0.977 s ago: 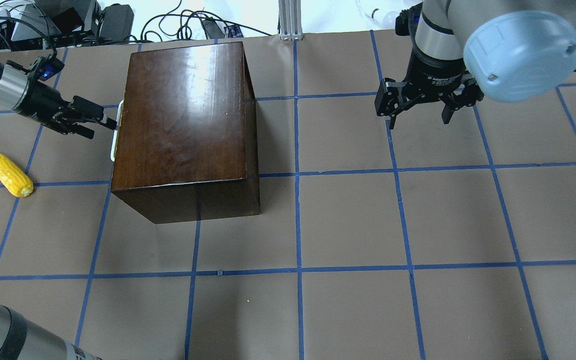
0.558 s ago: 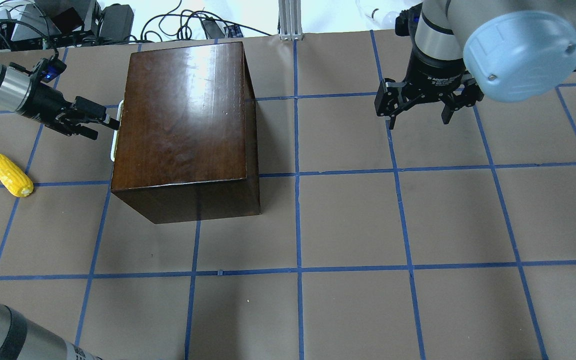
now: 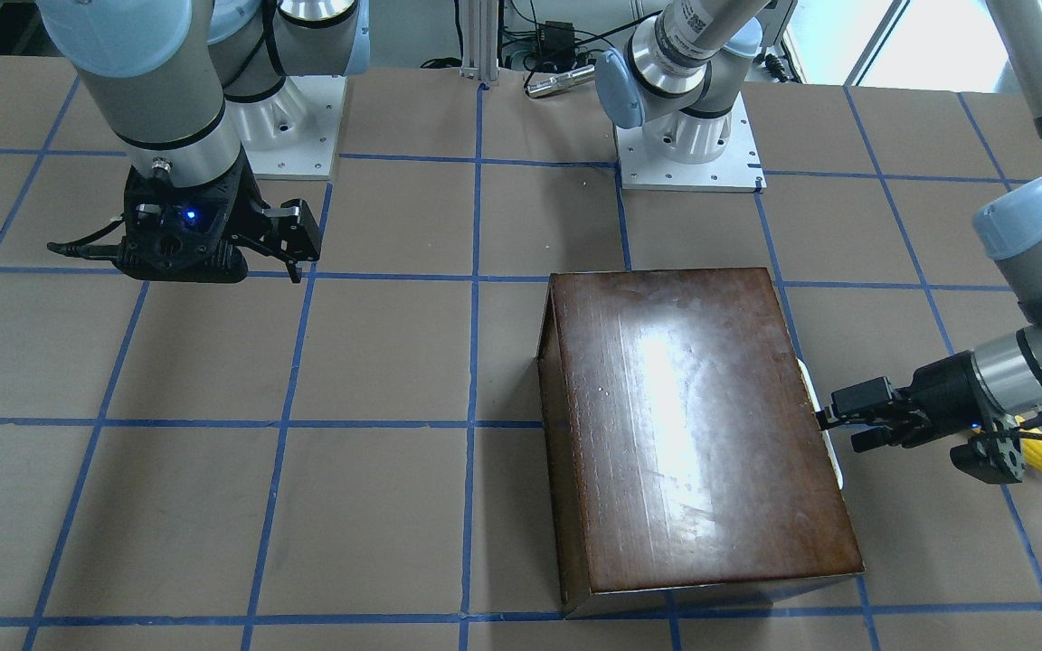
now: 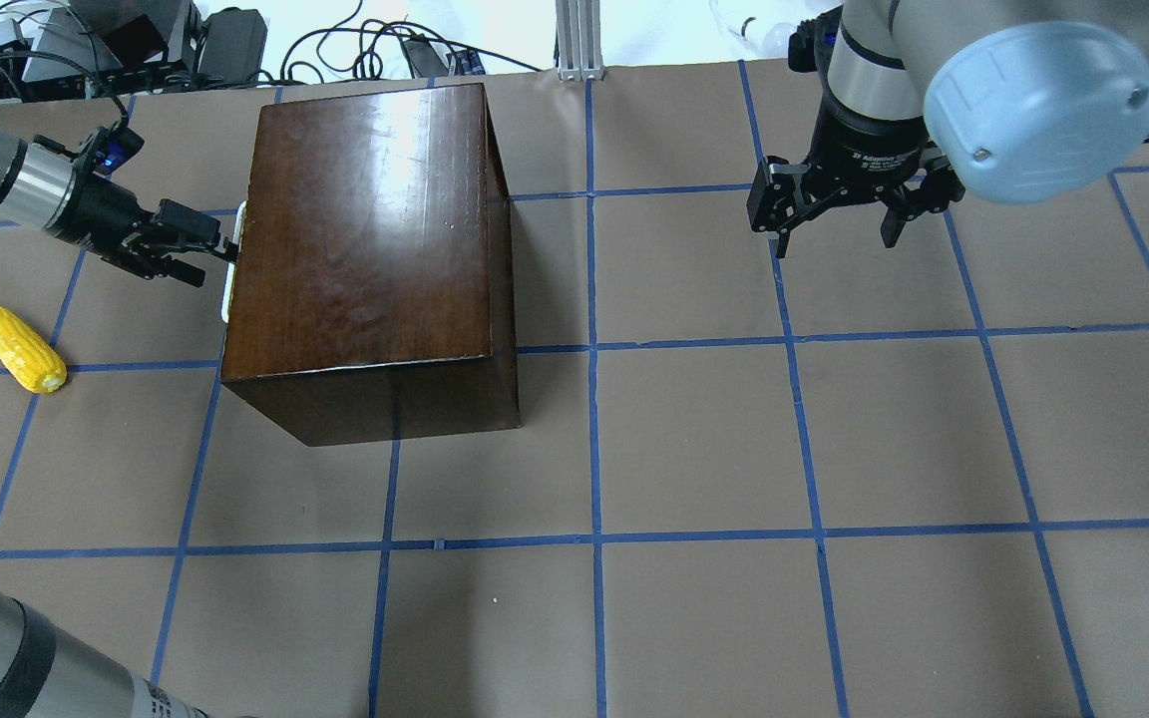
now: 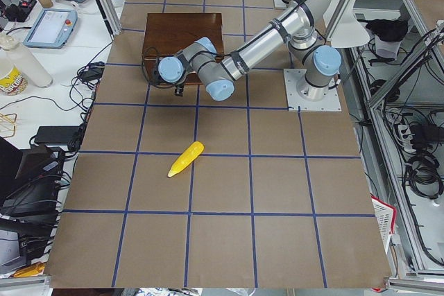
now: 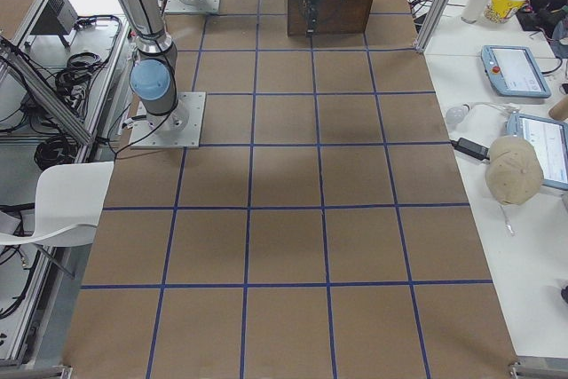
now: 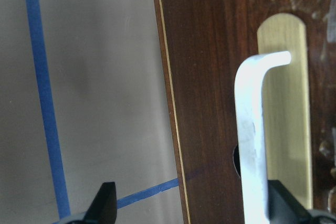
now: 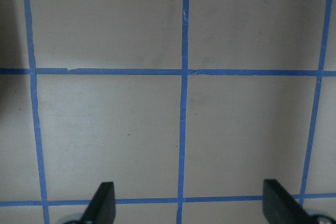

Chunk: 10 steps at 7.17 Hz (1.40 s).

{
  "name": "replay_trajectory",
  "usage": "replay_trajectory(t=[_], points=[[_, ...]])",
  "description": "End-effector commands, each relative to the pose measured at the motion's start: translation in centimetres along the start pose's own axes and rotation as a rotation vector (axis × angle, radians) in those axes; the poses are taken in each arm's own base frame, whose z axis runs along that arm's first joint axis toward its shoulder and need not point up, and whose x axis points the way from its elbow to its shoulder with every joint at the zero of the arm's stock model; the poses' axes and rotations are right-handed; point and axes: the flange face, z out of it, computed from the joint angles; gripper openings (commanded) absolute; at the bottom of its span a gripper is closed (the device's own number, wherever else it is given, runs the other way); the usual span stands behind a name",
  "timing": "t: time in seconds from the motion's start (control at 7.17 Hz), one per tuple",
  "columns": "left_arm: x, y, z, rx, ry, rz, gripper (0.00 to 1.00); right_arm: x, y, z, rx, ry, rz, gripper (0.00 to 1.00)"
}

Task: Open drawer and put corn inside
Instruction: 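Pull the drawer handle away from the cabinet with the left gripper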

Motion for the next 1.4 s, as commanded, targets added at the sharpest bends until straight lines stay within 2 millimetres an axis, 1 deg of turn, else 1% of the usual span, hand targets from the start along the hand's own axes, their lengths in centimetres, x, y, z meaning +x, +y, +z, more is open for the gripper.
replay_trajectory(t=[0.0,0.84,1.12,1.26], points=[[-0.3,0.1,0.6,-0.009,0.006,-0.007,1.00,0.0,0.0,0.0,0.000,0.000,0.000,1.00],[-0.9,0.0,-1.3,-0.040,-0.111,0.012,1.00,0.0,0.0,0.0,0.000,0.000,0.000,1.00],[-3.5,1.1,-3.0,-0.017,-0.111,-0.027,1.00,0.0,0.0,0.0,0.001,0.000,0.000,1.00],[-3.6,1.1,-3.2,-0.017,-0.113,-0.020,1.00,0.0,0.0,0.0,0.001,0.000,0.000,1.00]])
